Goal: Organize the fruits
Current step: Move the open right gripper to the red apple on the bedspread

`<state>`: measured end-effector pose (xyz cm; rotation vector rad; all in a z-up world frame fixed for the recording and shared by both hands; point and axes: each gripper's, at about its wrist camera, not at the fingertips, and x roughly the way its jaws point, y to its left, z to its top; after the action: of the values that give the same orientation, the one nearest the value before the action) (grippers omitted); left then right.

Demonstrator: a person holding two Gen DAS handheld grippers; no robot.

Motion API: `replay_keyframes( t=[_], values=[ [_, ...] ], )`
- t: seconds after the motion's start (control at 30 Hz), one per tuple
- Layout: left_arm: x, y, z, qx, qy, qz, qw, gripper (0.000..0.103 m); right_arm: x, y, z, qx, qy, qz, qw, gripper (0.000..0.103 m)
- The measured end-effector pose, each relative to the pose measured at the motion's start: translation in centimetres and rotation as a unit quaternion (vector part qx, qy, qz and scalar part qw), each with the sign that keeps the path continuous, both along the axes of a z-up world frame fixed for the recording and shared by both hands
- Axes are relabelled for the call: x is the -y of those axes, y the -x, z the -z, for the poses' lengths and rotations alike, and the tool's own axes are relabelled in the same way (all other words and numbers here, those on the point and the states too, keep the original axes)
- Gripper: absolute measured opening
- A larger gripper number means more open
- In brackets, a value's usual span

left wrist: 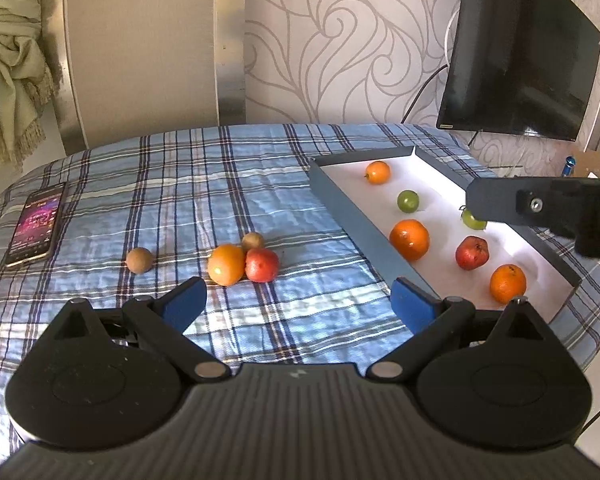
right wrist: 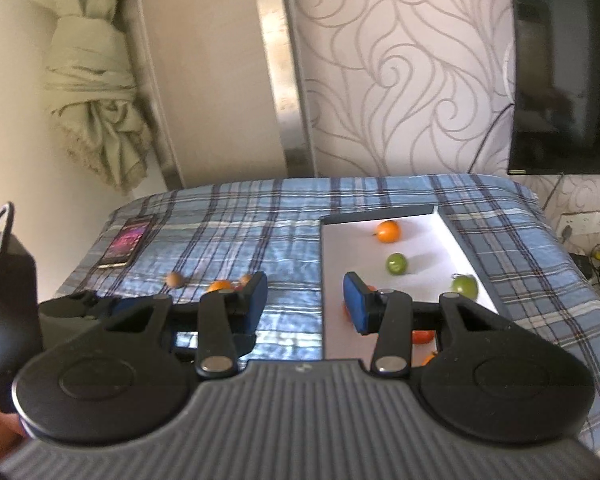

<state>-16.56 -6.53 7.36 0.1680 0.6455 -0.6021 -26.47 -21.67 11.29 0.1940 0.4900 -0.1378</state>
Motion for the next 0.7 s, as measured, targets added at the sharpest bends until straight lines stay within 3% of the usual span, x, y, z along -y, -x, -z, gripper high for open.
replay_keyframes(
  t=[0.7],
  values=[
    [-2.9,-1.4,1.1,-0.008,-0.004,-0.019,0.9998,0.100,-3.3,-3.9,2.1,-0.046,0.015,-0.050,0.998,0.044]
  ],
)
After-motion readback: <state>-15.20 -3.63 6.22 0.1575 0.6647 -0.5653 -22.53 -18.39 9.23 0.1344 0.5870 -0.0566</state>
